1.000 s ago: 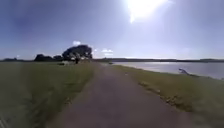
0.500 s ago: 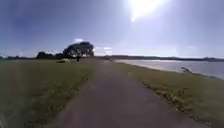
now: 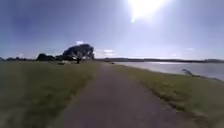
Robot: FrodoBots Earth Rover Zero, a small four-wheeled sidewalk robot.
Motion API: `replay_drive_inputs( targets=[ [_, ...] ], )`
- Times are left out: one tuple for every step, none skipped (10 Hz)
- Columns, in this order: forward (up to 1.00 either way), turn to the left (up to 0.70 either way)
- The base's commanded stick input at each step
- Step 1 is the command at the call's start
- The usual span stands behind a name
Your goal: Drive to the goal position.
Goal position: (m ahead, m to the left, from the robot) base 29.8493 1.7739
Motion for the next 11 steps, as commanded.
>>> replay_drive_inputs(
  targets=[
    [0.85, 0.0],
    [0.85, 0.0],
    [0.85, 0.0],
    [0.85, 0.0],
    [0.85, 0.0],
    [0.85, 0.0],
    [0.85, 0.0],
    [0.85, 0.0],
    [0.85, 0.0],
    [0.85, 0.0],
    [0.85, 0.0]
  ],
)
